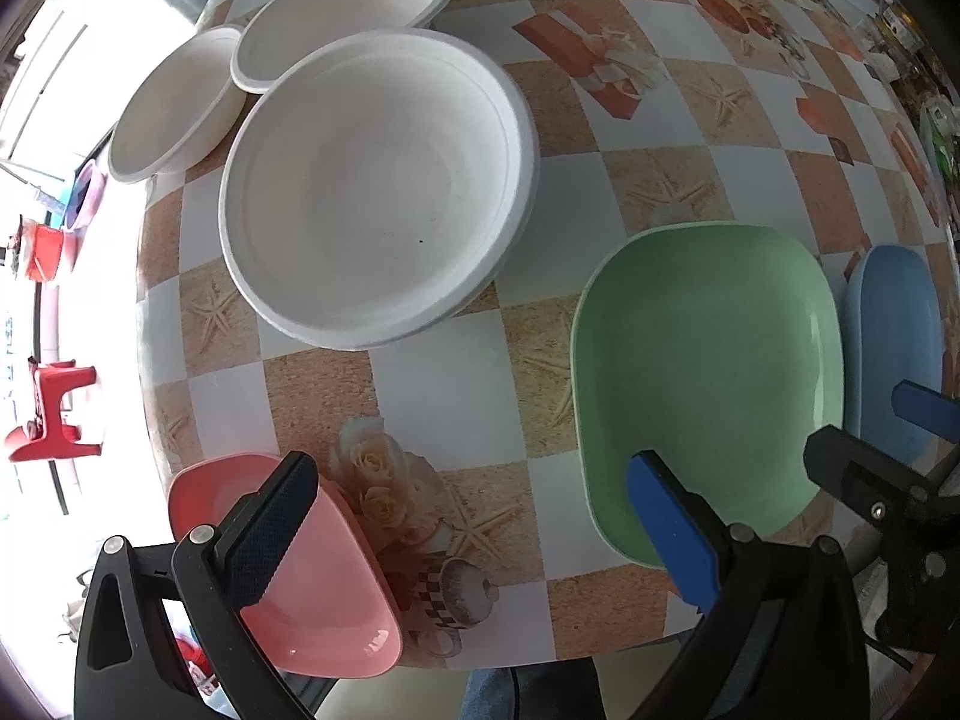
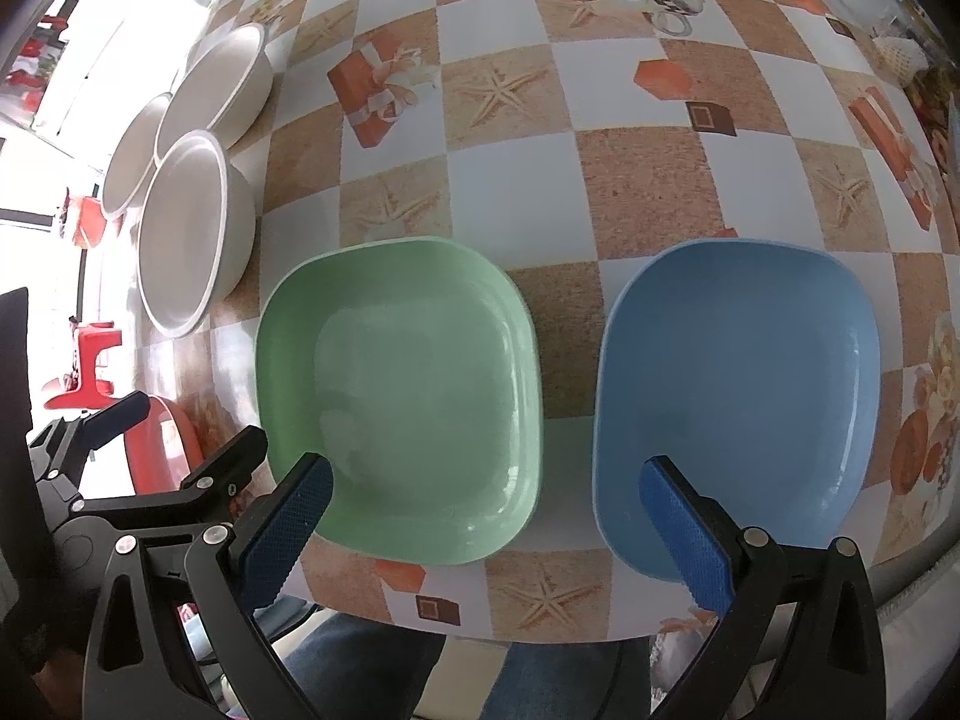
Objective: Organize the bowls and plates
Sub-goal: 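Move the left tool toward the rim of the green square plate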
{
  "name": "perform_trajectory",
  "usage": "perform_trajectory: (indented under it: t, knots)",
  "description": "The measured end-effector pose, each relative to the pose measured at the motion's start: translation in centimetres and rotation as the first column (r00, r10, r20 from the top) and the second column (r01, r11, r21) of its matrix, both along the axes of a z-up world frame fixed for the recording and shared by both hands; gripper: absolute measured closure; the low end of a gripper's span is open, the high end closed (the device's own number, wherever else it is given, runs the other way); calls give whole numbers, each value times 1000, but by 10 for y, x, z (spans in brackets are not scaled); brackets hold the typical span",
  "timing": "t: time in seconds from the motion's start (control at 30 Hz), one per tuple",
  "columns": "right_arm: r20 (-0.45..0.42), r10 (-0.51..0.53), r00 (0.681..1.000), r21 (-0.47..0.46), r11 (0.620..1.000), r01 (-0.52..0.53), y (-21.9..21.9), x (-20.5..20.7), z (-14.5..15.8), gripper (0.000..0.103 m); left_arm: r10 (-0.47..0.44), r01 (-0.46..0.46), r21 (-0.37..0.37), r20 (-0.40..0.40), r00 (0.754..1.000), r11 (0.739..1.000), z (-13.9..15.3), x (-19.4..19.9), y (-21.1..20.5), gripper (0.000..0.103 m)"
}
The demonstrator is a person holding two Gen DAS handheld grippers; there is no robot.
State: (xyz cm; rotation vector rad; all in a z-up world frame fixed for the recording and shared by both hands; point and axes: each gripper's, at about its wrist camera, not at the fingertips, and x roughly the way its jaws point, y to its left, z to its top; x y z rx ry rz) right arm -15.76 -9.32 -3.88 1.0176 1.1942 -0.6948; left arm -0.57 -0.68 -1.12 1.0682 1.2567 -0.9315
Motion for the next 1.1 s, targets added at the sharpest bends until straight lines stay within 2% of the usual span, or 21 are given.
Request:
perform_trajectory:
  t: [0.17, 0.33, 0.7, 0.87, 0.97, 1.0, 1.1]
  knots:
    - [29, 9, 1000, 86, 996, -11, -1, 2, -1, 0, -12, 12, -19, 26, 1000, 1000, 1, -4, -1, 0]
    - [46, 19, 999, 110, 994, -24, -1, -1, 0, 0, 4, -2, -34, 60, 998, 999, 5, -5, -5, 0]
    - [67, 20, 998, 65, 998, -25, -2, -2, 5, 0, -11, 12, -42, 27, 1000, 999, 5, -11, -2, 0]
    - [39, 16, 999, 68, 998, -19, -3, -2, 6, 0, -9, 9, -31, 12, 1000, 999, 4, -10, -1, 0]
    - [37, 14, 999, 56, 998, -16, 0, -2, 5, 0, -10, 10, -3, 2, 1000, 1000, 1, -9, 0, 0]
    - [34, 13, 999, 54, 998, -15, 0, -2, 5, 0, -12, 12, 40, -10, 1000, 999, -5, -4, 3, 0]
    - [19, 11, 1000, 48, 999, -12, 2, -3, 3, 0, -13, 14, 50, -9, 1000, 999, -8, -4, 2, 0]
